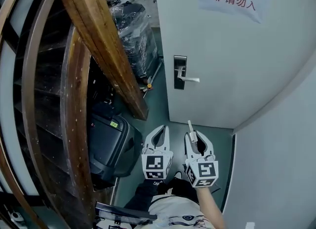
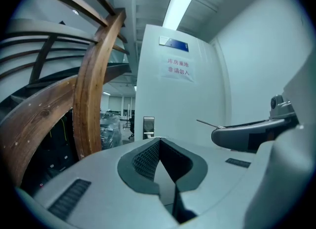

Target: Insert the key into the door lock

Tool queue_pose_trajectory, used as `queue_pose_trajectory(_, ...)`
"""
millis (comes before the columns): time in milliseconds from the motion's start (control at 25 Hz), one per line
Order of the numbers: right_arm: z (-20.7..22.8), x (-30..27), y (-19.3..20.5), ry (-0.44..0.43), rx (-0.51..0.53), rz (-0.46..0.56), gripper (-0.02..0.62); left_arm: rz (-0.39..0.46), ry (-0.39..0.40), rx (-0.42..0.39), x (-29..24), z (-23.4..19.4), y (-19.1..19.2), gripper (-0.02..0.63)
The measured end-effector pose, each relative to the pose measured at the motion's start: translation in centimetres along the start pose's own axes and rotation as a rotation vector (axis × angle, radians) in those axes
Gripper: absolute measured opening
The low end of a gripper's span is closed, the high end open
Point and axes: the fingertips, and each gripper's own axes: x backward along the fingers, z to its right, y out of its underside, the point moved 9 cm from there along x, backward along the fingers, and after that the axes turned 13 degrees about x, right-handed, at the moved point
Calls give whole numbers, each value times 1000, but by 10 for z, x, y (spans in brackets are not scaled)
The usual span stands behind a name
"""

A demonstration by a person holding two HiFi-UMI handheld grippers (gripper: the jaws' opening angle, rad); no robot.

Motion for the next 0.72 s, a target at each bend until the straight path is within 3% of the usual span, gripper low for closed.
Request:
queue_pose_trajectory(240, 1, -34, 9, -5, -15, -42, 118, -48, 5, -17, -32, -19, 4, 2)
queue_pose_trajectory(720, -10, -113, 21, 53, 2, -98, 117, -93, 97, -15, -100, -71, 8, 2)
